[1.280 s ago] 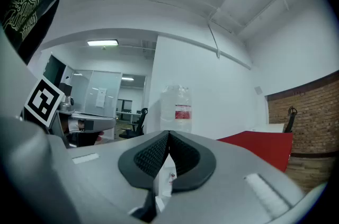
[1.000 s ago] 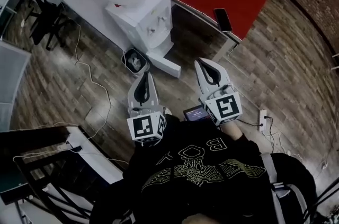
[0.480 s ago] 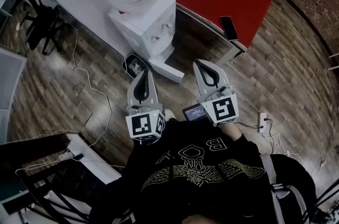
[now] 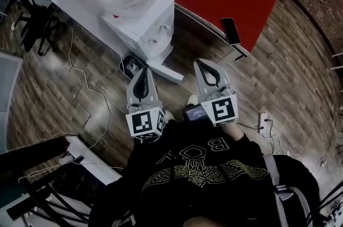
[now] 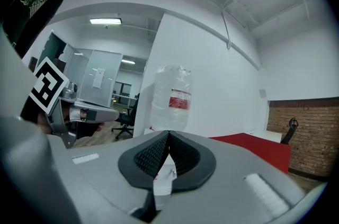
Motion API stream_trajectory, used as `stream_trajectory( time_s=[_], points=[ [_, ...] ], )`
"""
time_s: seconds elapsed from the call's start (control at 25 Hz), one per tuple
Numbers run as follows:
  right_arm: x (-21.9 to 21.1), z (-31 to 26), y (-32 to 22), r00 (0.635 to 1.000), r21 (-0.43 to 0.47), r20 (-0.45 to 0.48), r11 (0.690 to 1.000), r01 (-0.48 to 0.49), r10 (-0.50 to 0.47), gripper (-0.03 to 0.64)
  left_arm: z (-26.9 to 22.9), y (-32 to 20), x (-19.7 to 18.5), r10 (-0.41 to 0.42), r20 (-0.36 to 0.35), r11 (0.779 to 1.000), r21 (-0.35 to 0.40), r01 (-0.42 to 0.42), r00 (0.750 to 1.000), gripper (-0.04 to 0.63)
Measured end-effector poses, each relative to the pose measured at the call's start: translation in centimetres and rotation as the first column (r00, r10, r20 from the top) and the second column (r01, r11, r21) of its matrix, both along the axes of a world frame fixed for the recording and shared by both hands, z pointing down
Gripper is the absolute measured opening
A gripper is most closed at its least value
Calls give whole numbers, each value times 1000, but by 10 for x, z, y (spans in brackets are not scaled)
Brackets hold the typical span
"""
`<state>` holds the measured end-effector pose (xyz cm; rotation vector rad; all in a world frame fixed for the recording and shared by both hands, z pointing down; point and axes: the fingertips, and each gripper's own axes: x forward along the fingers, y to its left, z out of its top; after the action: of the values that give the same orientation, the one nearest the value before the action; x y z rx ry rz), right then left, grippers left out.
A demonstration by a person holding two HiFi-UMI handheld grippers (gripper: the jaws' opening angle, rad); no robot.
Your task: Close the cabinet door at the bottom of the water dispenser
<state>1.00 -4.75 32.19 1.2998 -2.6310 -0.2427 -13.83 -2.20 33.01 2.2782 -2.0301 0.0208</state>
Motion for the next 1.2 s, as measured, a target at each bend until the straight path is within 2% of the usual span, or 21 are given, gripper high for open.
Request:
stream_trajectory(
  time_s=[0.28, 0.36, 0.44, 0.52, 0.68, 0.84, 0.92, 1.04, 1.2],
  points=[
    [15, 8, -50, 999, -27, -22, 999, 30, -31, 6, 3, -47, 13, -33, 30, 999, -6, 33, 999, 8],
    [20, 16, -61, 999, -47, -14, 998, 32, -33, 8, 11, -57, 25, -16, 40, 1000, -10, 16, 999, 8],
    [22, 30, -72, 999, -70, -26, 997, 35, -36, 42, 23, -68, 36, 11, 52, 1000, -14, -11, 999, 8],
    [20, 49, -79, 997, -98, -59, 994, 46, -52, 78, 39, -75, 45, 36, 55, 999, -31, -34, 998, 8],
    [17, 94, -87, 988, -168, -127, 984, 63, -85, 100, 74, -91, 50, 72, 36, 994, -85, -68, 997, 8],
    [9, 156, -105, 984, -242, -147, 968, 67, -105, 117, 118, -123, 49, 100, 92, 990, -110, -89, 991, 8],
    [-2, 203, -107, 978, -303, -154, 949, 88, -140, 152, 150, -132, 47, 107, 128, 986, -143, -88, 986, 8],
    [-14, 275, -111, 966, -361, -188, 927, 98, -175, 164, 204, -136, 44, 132, 135, 972, -210, -101, 982, 8],
    [-24, 380, -117, 944, -429, -251, 899, 90, -215, 167, 274, -143, 41, 172, 183, 954, -277, -117, 968, 8]
  ],
)
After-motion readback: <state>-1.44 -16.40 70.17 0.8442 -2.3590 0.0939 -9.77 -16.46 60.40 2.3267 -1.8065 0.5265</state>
